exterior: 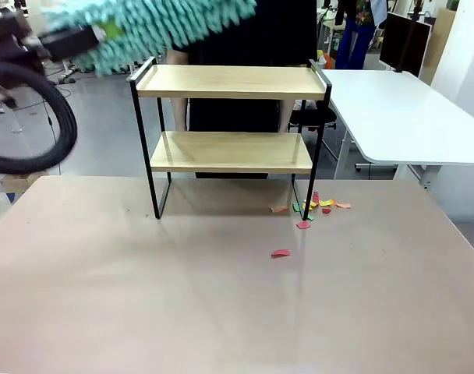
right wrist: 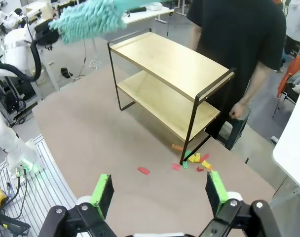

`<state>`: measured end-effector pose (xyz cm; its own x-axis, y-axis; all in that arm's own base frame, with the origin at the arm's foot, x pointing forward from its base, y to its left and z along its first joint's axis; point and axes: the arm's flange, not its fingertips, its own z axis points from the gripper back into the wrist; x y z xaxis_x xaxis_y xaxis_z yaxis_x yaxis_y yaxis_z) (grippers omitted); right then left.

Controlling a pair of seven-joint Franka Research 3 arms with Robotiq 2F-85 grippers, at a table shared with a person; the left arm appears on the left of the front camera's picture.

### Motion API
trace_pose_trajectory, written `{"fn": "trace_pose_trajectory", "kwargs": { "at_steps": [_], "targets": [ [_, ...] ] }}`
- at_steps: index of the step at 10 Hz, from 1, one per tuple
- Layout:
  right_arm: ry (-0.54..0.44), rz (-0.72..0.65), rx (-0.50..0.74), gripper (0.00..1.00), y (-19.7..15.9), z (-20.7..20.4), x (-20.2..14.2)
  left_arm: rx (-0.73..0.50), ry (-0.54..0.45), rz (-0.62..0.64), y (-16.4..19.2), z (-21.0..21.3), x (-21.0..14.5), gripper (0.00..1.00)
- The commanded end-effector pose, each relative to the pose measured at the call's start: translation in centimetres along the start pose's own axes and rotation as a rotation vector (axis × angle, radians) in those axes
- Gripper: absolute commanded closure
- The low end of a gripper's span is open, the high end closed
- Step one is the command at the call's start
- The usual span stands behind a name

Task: Clean the shelf.
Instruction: Hand the Duster back to the human.

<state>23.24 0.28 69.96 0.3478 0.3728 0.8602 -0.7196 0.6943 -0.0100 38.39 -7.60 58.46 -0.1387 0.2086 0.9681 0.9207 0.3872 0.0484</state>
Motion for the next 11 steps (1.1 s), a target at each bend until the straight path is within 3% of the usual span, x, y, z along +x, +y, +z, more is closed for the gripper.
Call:
{"fn": "trace_pose_trajectory", "kwargs": {
  "at_steps": [1, 3, 5, 9, 11],
  "targets": [
    [0.003, -0.021, -0.014, 0.00, -0.3, 0.1, 0.4, 0.213, 0.041, -0.083, 0.0, 1.3, 3.0, 0.83],
    [0.003, -0.021, -0.014, 0.00, -0.3, 0.1, 0.4, 0.429, 0.088, -0.135, 1.0, 4.8, 5.5, 0.83],
    [0.003, -0.021, -0.014, 0.00, -0.3, 0.1, 0.4, 0.682, 0.128, -0.147, 1.8, 9.6, 5.6, 0.83],
    [0.003, -0.021, -0.014, 0.00, -0.3, 0.1, 0.4, 0.914, 0.244, -0.155, 2.5, 13.8, 1.6, 0.83],
    [0.003, -0.021, -0.014, 0.00, -0.3, 0.1, 0.4, 0.961, 0.268, -0.132, 2.2, 15.1, -1.7, 0.83]
  ]
}}
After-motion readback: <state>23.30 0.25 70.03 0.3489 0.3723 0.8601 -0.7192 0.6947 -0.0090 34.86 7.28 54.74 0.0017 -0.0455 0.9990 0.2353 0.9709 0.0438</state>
